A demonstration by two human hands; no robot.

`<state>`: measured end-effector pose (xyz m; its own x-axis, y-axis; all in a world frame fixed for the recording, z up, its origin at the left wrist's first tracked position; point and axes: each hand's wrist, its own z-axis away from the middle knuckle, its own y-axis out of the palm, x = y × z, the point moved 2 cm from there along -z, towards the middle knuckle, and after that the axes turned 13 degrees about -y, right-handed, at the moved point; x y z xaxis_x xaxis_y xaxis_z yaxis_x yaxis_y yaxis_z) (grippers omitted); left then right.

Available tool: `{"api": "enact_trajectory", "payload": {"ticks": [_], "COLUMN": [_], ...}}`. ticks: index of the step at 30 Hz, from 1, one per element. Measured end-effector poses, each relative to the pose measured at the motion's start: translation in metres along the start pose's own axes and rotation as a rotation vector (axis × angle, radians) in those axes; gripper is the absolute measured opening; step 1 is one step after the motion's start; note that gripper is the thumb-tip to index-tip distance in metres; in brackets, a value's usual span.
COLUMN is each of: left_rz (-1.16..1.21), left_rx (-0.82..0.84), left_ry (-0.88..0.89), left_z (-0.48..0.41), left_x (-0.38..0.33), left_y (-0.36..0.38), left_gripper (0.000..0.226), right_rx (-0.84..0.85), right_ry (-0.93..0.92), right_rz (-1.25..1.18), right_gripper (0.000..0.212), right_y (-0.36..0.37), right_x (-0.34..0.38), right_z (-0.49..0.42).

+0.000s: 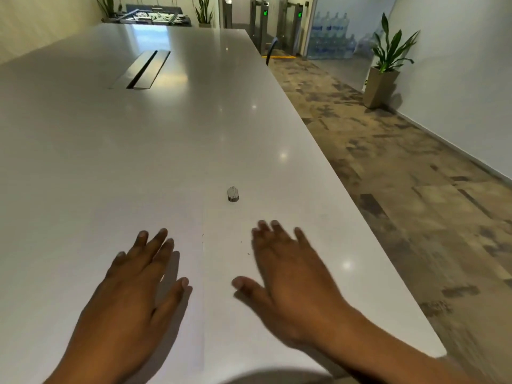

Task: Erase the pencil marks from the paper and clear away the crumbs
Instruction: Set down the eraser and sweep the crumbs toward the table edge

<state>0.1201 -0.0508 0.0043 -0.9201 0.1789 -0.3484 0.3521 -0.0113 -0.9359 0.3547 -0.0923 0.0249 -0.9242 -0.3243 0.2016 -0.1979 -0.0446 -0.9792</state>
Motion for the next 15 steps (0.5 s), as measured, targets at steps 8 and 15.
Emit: {"api": "enact_trajectory", "payload": {"ticks": [8,15], "left_rz": [0.023,0.017], "left_rx": [0.014,-0.01], "left_ry": [-0.124,-0.11], "left_z": [0.013,0.01], "left_x": [-0.021,-0.013], "left_y": [0.033,0.044], "left_gripper": [0.084,0.076], "right_rx": [0.091,0.035], "right_ry": [-0.068,0.053], "right_rz": [0.057,0.063], "right_gripper": [0.089,0.097], "right_y": [0.019,-0.003], "right_x": [-0.003,-0.018], "right_z": [-0.015,0.006]}}
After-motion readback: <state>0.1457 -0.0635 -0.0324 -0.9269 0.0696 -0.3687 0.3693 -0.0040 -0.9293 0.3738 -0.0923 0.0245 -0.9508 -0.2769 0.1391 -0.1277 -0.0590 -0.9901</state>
